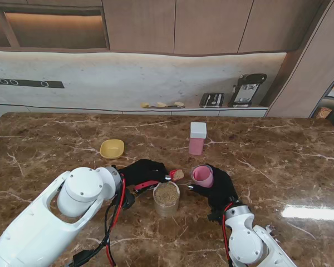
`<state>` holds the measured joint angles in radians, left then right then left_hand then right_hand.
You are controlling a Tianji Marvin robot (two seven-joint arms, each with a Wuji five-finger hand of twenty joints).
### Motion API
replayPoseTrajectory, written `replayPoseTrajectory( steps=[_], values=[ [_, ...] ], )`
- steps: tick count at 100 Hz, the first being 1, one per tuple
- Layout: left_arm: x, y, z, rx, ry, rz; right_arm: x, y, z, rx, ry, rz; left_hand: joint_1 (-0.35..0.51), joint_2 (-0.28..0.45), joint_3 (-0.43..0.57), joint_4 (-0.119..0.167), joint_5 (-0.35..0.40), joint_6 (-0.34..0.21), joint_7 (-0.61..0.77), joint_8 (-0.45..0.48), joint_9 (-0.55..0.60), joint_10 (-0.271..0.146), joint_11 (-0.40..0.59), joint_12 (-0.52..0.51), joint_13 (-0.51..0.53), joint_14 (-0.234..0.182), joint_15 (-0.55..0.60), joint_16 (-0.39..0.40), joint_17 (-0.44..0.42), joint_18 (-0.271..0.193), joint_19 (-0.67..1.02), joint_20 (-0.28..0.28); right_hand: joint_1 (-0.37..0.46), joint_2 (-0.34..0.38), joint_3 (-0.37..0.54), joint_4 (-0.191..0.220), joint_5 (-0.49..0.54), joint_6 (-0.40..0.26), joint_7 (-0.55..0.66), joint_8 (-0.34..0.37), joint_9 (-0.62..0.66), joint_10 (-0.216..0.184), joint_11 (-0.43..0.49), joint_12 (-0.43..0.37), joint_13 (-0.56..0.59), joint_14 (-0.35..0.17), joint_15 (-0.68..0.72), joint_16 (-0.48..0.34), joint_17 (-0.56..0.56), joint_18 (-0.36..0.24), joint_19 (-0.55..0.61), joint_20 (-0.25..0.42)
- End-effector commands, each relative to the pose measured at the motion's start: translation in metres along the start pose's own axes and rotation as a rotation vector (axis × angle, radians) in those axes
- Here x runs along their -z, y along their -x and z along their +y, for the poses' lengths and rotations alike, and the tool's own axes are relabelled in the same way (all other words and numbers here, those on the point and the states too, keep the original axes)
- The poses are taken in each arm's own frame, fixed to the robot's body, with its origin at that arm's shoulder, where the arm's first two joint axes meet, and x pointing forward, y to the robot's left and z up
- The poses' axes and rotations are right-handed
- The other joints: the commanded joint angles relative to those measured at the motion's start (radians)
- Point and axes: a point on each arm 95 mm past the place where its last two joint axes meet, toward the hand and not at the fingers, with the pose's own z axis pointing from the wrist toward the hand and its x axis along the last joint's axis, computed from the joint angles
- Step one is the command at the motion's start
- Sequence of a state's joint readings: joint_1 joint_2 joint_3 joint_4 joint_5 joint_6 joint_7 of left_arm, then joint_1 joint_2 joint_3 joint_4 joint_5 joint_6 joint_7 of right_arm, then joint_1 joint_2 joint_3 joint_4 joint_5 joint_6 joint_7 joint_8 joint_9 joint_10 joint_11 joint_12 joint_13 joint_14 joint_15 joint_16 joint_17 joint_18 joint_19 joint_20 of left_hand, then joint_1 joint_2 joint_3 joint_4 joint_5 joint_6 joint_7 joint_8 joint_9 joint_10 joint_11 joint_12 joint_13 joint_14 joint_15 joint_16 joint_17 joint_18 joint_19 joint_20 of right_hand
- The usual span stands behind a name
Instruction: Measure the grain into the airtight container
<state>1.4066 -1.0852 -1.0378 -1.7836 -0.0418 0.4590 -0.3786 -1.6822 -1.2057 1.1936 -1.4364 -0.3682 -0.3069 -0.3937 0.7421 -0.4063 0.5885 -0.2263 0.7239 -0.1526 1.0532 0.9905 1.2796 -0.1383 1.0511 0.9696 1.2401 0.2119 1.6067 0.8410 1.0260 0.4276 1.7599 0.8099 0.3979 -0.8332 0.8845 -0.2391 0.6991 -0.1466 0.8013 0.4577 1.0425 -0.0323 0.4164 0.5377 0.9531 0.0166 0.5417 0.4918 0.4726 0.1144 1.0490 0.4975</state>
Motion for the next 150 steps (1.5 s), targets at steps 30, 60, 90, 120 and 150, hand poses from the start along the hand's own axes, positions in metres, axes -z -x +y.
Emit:
replayPoseTrajectory(
  steps=[30, 60, 90, 120, 150],
  values=[
    [-0.020, -0.034, 0.002, -0.047, 0.043, 0.036, 0.003, 0.003, -0.002, -0.005, -0.002, -0.003, 0.072, 0.045, 0.031, 0.036, 0.026, -0.099, 0.010, 0.005, 0.076, -0.011, -0.009, 0.015, 0.028, 0.015, 0.069, 0.006, 0.042, 0.016, 0.139, -0.002, 0.037, 0.211, 0.147, -0.037, 0.056, -0.083, 0.009, -0.002, -0.003, -0.028, -0.004, -0.017, -0.013, -0.014, -0.001, 0.013, -0.005, -0.006, -0.001, 0.008],
    [-0.035, -0.039, 0.006, -0.111, 0.051, 0.020, 0.003, 0.004, 0.000, -0.007, 0.004, 0.004, 0.071, 0.043, 0.037, 0.035, 0.025, -0.098, 0.013, 0.003, 0.076, -0.011, -0.007, 0.014, 0.028, 0.017, 0.069, 0.008, 0.042, 0.018, 0.141, -0.002, 0.037, 0.211, 0.145, -0.037, 0.056, -0.084, 0.009, -0.002, -0.002, -0.029, -0.004, -0.017, -0.011, -0.014, -0.001, 0.013, -0.005, -0.007, -0.002, 0.008],
    [-0.046, -0.044, 0.007, -0.205, 0.054, 0.010, 0.003, 0.004, 0.000, -0.008, 0.004, 0.005, 0.066, 0.041, 0.041, 0.032, 0.027, -0.100, 0.016, 0.001, 0.077, -0.013, -0.005, 0.014, 0.028, 0.016, 0.070, 0.009, 0.042, 0.019, 0.143, -0.001, 0.037, 0.212, 0.143, -0.036, 0.057, -0.084, 0.009, -0.002, -0.003, -0.029, -0.005, -0.017, -0.012, -0.013, -0.001, 0.013, -0.004, -0.006, -0.002, 0.008],
    [-0.051, -0.048, 0.004, -0.323, 0.049, 0.003, 0.004, 0.004, 0.000, -0.008, -0.001, 0.006, 0.061, 0.038, 0.049, 0.031, 0.028, -0.102, 0.016, 0.000, 0.077, -0.014, -0.002, 0.013, 0.028, 0.015, 0.071, 0.010, 0.042, 0.017, 0.144, -0.001, 0.038, 0.211, 0.143, -0.036, 0.057, -0.085, 0.009, -0.001, -0.002, -0.031, -0.005, -0.017, -0.012, -0.013, -0.001, 0.013, -0.004, -0.006, -0.002, 0.008],
    [-0.051, -0.059, 0.002, -0.482, 0.039, 0.029, 0.004, 0.003, 0.000, -0.008, -0.006, 0.008, 0.052, 0.033, 0.061, 0.028, 0.032, -0.109, 0.017, 0.000, 0.077, -0.020, 0.003, 0.012, 0.029, 0.013, 0.072, 0.010, 0.042, 0.016, 0.144, -0.001, 0.037, 0.212, 0.143, -0.036, 0.056, -0.086, 0.008, -0.002, -0.001, -0.031, -0.005, -0.017, -0.011, -0.014, -0.002, 0.013, -0.004, -0.006, -0.002, 0.008]
  ],
)
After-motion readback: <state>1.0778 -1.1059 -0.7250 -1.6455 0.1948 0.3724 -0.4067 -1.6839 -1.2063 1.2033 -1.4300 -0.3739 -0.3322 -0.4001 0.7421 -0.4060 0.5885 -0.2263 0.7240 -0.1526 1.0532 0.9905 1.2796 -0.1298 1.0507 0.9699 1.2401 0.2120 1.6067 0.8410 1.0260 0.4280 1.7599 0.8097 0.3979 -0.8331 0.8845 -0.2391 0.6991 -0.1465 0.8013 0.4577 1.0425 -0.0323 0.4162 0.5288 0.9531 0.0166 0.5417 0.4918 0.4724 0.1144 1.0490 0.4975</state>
